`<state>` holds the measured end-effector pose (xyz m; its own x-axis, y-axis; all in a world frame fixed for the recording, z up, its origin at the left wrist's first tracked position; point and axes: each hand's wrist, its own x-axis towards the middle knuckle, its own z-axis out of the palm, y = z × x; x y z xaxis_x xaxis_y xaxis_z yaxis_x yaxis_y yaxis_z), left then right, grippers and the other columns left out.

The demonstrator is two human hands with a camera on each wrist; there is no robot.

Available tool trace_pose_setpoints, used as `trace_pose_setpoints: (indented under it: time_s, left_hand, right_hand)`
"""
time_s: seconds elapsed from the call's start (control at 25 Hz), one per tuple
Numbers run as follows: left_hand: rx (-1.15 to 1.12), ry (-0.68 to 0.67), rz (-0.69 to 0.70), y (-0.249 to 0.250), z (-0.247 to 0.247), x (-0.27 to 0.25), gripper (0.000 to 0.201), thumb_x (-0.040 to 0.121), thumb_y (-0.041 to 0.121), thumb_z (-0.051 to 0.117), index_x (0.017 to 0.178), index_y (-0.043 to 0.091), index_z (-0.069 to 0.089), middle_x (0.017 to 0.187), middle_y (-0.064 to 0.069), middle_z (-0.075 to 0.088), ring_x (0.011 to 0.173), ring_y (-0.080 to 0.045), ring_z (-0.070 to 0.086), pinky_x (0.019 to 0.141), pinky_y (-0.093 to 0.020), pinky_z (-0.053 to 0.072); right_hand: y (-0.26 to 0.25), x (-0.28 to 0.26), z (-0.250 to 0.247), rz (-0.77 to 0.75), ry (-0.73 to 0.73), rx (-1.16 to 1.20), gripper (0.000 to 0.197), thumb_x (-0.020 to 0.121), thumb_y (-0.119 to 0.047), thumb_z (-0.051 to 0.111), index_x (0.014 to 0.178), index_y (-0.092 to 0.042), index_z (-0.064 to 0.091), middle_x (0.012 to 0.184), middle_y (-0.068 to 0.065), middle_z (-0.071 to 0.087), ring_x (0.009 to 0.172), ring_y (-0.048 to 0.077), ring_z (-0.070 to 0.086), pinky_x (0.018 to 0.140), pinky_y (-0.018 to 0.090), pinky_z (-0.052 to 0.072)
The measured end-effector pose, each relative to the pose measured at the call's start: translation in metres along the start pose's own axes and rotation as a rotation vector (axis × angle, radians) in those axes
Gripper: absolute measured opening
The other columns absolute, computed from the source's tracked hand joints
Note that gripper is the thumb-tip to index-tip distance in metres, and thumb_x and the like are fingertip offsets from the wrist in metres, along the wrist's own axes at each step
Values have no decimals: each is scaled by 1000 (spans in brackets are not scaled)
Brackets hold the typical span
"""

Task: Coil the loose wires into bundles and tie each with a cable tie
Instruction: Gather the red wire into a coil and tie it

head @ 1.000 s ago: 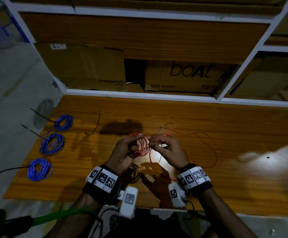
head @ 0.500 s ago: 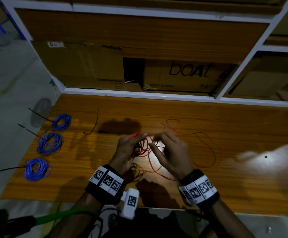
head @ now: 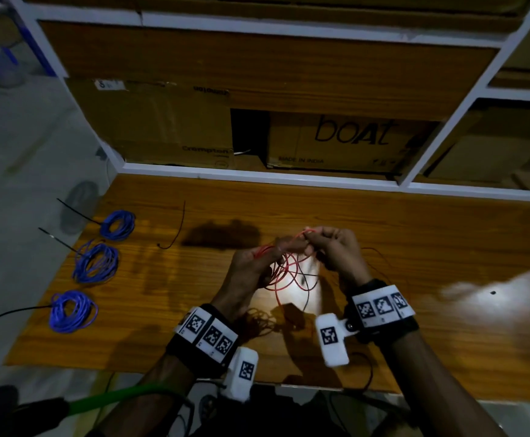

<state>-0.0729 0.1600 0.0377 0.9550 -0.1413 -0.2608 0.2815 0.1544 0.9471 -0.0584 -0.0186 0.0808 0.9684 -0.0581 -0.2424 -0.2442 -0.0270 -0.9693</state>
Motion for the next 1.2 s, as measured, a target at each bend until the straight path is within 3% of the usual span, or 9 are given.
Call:
trace_pose_setpoints:
  time_s: [0.24,0.36,0.44,0.56,0.72,0.88,1.0,1.12,1.2]
  left_hand:
    - [-38,-44,-41,-2,2,4,25,85,34,75,68,17,67,57,4,53,46,-11,38,46,-23,27]
    - [-49,24,-65,-6,2,-1,25,88,32,74,68,16,68,57,1,52,45,-12,36,48,-24,26]
    - [-10,71,-74,-9,2,-3,22,90,28,71,72,15,71,60,0,58,47,-12,41,48,-23,29]
    - [25,92,-78,-11,5,-4,16,93,22,66,83,16,76,68,0,66,53,-13,45,49,-23,33]
    - [57,48,-69,-11,2,-5,22,92,33,67,92,15,78,76,-1,68,56,-12,45,52,-24,34]
    - [58,43,-82,-14,-15,-7,40,88,39,72,89,-1,71,72,-4,67,59,-22,43,53,-26,34]
    - [-140,84,-133,-18,-24,-10,30,82,38,70,77,9,69,50,6,43,44,-9,30,44,-20,24]
    - [-263,116,-166,-21,-22,-5,28,91,37,66,70,18,64,52,6,31,45,-9,26,46,-23,21]
    - [-263,148,-181,-22,-26,-5,31,95,37,63,70,19,61,52,6,32,45,-9,28,46,-23,21]
  right_hand:
    - [2,10,-9,109,107,257,17,96,-7,57,110,-15,60,77,-3,71,77,16,68,65,27,52]
    - [23,3,-6,-388,62,-620,39,94,-17,63,130,-21,49,118,-5,62,104,13,62,82,30,53]
    - [29,1,-6,-755,-82,-1218,51,93,-30,61,140,-29,43,141,-4,50,123,17,48,98,40,42]
    - [20,2,-8,-907,-214,-1423,37,96,-38,54,133,-31,55,132,-5,64,120,19,57,107,49,33]
    - [21,5,-8,-934,-135,-1545,34,85,-35,73,118,-33,66,101,-6,77,103,15,70,109,52,36]
    - [10,14,-39,-718,108,-936,13,98,-32,52,105,-28,62,87,-7,74,85,14,71,97,41,46]
    - [10,25,-68,-454,261,-278,18,104,-31,48,99,-21,61,89,-1,74,85,13,70,79,34,54]
    - [18,22,-75,-1,122,490,16,96,-17,50,82,-21,57,88,0,67,80,16,65,73,30,50]
    - [23,20,-83,92,27,855,11,86,-20,56,76,-22,52,76,-3,54,71,15,56,67,28,46]
